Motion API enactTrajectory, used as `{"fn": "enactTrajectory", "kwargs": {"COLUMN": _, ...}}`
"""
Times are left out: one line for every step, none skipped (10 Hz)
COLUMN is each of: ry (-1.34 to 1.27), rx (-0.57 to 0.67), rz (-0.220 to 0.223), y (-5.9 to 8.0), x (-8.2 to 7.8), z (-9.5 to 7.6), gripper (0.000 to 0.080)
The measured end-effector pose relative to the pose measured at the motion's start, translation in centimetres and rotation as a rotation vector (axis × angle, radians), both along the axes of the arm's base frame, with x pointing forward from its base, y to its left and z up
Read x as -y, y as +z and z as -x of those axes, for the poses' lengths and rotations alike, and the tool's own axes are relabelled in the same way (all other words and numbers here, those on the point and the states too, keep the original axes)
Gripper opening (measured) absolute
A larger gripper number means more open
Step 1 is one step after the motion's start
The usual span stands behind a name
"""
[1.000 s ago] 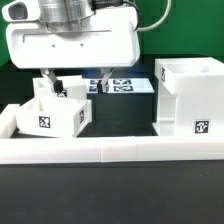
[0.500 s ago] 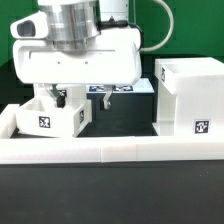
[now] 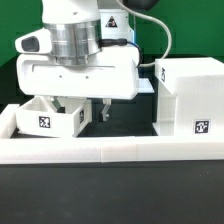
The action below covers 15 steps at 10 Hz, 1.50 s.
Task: Assemble drawer
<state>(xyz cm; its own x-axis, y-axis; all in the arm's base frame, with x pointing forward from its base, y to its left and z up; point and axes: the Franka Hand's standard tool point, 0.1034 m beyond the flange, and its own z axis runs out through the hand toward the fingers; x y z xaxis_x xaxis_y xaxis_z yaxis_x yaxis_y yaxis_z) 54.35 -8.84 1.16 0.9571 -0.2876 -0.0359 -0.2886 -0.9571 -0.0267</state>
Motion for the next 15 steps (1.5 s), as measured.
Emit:
{"fn": "enactTrajectory", "kwargs": {"ry": 0.0, "rx": -0.006, "rz": 0.0, "y": -0.24, "x": -0.04, "z": 0.36, "gripper": 0.0649}}
{"fn": "enactTrajectory", "kwargs": {"ry": 0.0, "rx": -0.007, "rz": 0.0, "y": -0.32, "x": -0.03, "z": 0.44, "gripper": 0.0649}}
{"fn": "enactTrajectory", "kwargs": {"ry": 0.001, "rx": -0.009, "rz": 0.0, "y": -0.39, "x": -0.03, "z": 0.53, "gripper": 0.0649}}
{"fn": "enactTrajectory", "kwargs": {"ry": 0.002, "rx": -0.01, "rz": 0.0, "y": -0.41, "x": -0.02, "z": 0.58, "gripper": 0.0649}}
{"fn": "enactTrajectory", "kwargs": {"ry": 0.003, "rx": -0.012, "rz": -0.001, "y": -0.46, "x": -0.02, "z": 0.67, "gripper": 0.0606}}
{"fn": "enactTrajectory", "kwargs": {"ry": 0.004, "rx": -0.014, "rz": -0.001, "y": -0.53, "x": -0.03, "z": 0.79, "gripper": 0.0606}}
{"fn": "enactTrajectory", "kwargs": {"ry": 0.004, "rx": -0.014, "rz": -0.001, "y": -0.54, "x": -0.03, "z": 0.81, "gripper": 0.0416}}
{"fn": "enactTrajectory", "kwargs": {"ry": 0.004, "rx": -0.014, "rz": -0.001, "y": -0.55, "x": -0.04, "z": 0.82, "gripper": 0.0416}}
{"fn": "enactTrajectory", "kwargs": {"ry": 0.004, "rx": -0.014, "rz": -0.001, "y": -0.55, "x": -0.05, "z": 0.81, "gripper": 0.0244}}
{"fn": "enactTrajectory", "kwargs": {"ry": 0.005, "rx": -0.014, "rz": -0.001, "y": -0.54, "x": -0.06, "z": 0.81, "gripper": 0.0244}}
{"fn": "enactTrajectory", "kwargs": {"ry": 0.005, "rx": -0.014, "rz": -0.001, "y": -0.54, "x": -0.06, "z": 0.81, "gripper": 0.0062}}
{"fn": "enactTrajectory", "kwargs": {"ry": 0.005, "rx": -0.014, "rz": -0.001, "y": -0.54, "x": -0.06, "z": 0.81, "gripper": 0.0041}}
{"fn": "enactTrajectory", "kwargs": {"ry": 0.005, "rx": -0.014, "rz": -0.001, "y": -0.54, "x": -0.06, "z": 0.81, "gripper": 0.0041}}
{"fn": "enactTrajectory", "kwargs": {"ry": 0.005, "rx": -0.014, "rz": -0.001, "y": -0.54, "x": -0.06, "z": 0.81, "gripper": 0.0041}}
{"fn": "enactTrajectory", "kwargs": {"ry": 0.005, "rx": -0.014, "rz": -0.001, "y": -0.54, "x": -0.06, "z": 0.81, "gripper": 0.0041}}
